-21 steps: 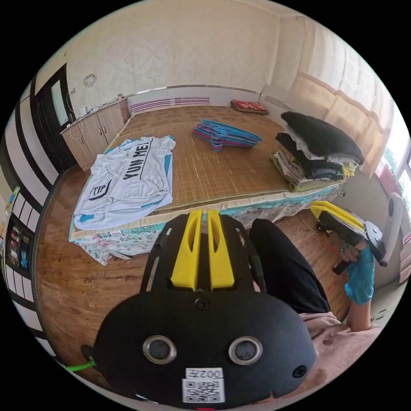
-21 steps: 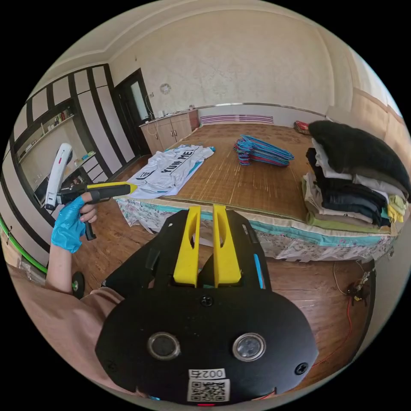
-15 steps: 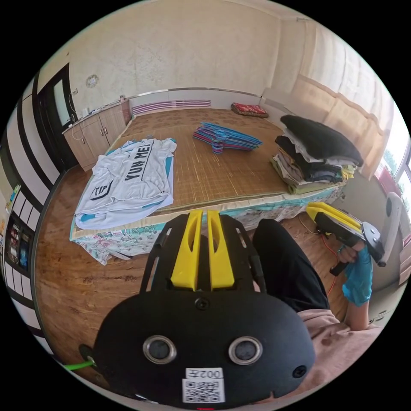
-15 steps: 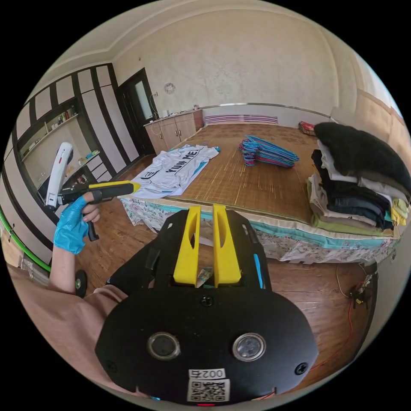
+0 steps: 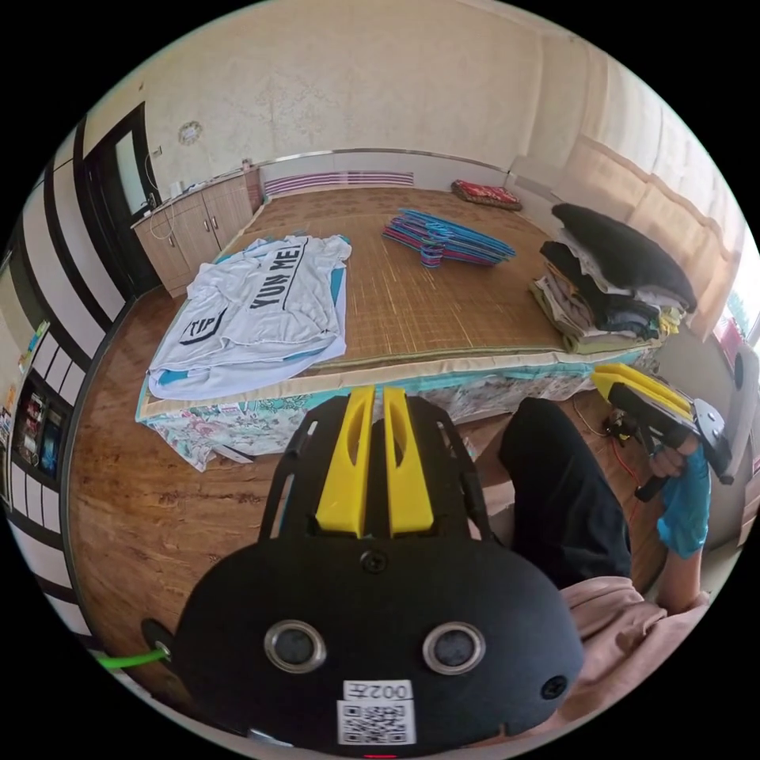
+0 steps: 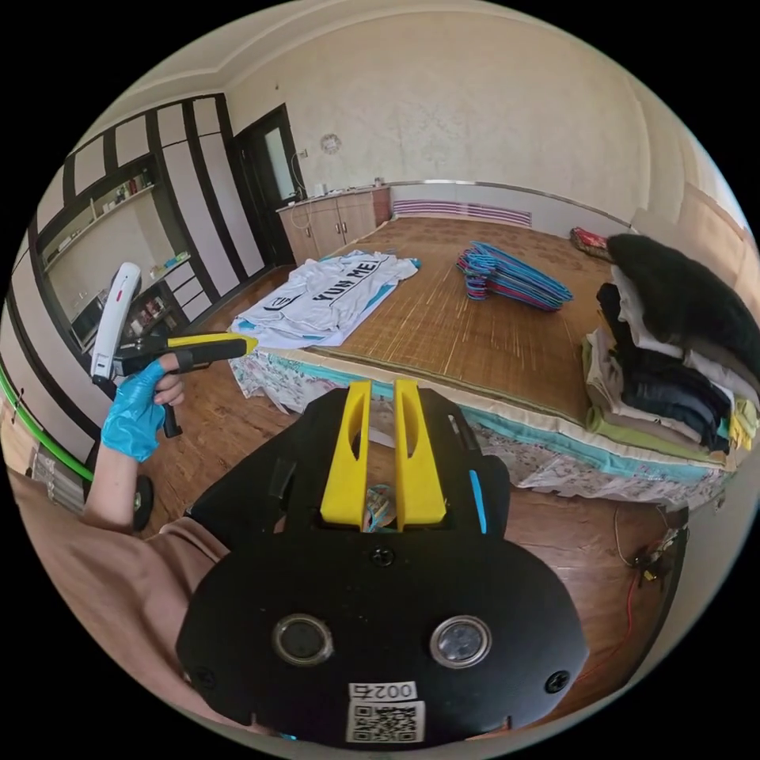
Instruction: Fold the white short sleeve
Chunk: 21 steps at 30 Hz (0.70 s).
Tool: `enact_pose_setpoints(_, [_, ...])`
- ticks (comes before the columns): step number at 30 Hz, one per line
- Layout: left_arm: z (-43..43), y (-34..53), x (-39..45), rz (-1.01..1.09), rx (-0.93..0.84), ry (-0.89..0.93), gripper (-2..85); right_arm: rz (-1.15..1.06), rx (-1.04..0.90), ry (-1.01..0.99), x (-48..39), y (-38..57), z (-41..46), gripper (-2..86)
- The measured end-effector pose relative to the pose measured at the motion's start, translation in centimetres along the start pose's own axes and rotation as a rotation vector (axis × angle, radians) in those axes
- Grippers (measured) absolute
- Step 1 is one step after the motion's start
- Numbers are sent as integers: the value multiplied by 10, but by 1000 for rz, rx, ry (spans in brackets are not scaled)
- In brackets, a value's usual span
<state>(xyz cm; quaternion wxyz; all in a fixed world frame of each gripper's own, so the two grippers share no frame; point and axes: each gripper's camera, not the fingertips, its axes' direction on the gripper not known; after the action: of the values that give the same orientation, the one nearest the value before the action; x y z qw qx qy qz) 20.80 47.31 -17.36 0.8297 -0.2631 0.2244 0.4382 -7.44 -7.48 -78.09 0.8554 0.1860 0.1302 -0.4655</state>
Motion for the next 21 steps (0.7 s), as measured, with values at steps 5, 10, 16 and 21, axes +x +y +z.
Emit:
enact_pose_setpoints(5, [28, -1, -9, -11, -34, -23, -16, -94, -10, 23, -5, -20, 24, 62])
enact_pose_setpoints(10, [51, -8, -17, -5, -16, -39, -8, -169, 25, -54, 6, -59, 47, 75])
enact_pose_setpoints(16, [92, -24, -36, -28, 3, -47, 22, -152, 35, -1, 45, -106, 80, 78])
enact_pose_setpoints(21, [141, -45, -49, 23, 24, -42, 66, -172, 50, 38, 62, -121, 118, 80])
